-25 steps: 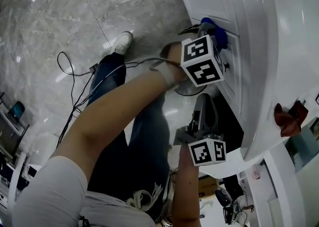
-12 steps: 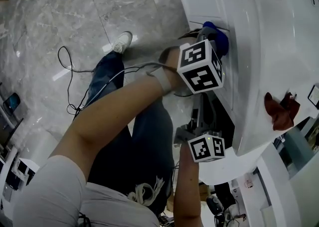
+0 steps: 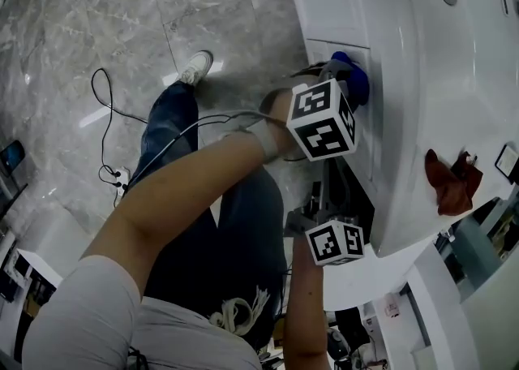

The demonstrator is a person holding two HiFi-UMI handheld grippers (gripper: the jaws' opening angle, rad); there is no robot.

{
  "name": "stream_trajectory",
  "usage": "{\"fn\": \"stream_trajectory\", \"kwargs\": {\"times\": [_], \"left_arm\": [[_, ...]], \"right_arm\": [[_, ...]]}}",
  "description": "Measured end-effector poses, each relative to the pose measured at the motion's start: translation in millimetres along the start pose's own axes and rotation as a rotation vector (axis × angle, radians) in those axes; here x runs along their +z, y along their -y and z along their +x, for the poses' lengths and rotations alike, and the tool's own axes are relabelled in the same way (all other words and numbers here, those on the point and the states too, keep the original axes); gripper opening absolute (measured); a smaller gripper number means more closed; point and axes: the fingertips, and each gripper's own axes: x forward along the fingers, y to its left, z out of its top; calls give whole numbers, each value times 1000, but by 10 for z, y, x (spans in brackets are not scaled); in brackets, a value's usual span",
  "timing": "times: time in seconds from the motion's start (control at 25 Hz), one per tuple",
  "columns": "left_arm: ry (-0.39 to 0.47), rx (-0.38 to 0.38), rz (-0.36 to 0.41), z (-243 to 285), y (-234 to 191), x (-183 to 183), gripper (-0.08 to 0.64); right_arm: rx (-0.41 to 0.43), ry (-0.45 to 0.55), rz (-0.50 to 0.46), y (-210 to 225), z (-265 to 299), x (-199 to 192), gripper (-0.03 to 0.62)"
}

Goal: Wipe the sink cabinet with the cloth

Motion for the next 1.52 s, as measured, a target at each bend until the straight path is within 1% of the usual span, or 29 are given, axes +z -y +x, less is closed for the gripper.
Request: {"fn": "stream_trajectory", "kwargs": {"times": [0.16, 0.4, 0.64, 0.92, 1.04, 1.2, 1.36, 1.52], "left_arm": [[-30, 6, 16, 115, -32, -105, 118], [-69, 11, 5, 332, -133, -258, 118], [-144, -16, 6, 600, -198, -552, 118], [-230, -55, -1, 953, -309, -947, 120], [-230, -82, -3, 1008, -348, -1009, 120], [-254, -109, 36, 1065, -366, -1123, 121], [-304, -104, 91, 1205, -463, -1319, 121], [-325, -108, 99, 1357, -539, -1506, 121]], "right_arm": [[6, 10, -16, 44, 20, 55, 37], [6, 28, -32, 45, 154, 105, 37], [-7, 45, -22, -14, 282, 98, 37], [-45, 63, 7, -14, 389, 70, 37], [-56, 72, 5, -19, 425, 79, 37], [-85, 78, 24, 12, 476, 44, 37], [-102, 88, 33, 5, 511, 35, 37], [-119, 87, 33, 14, 529, -6, 37]]}}
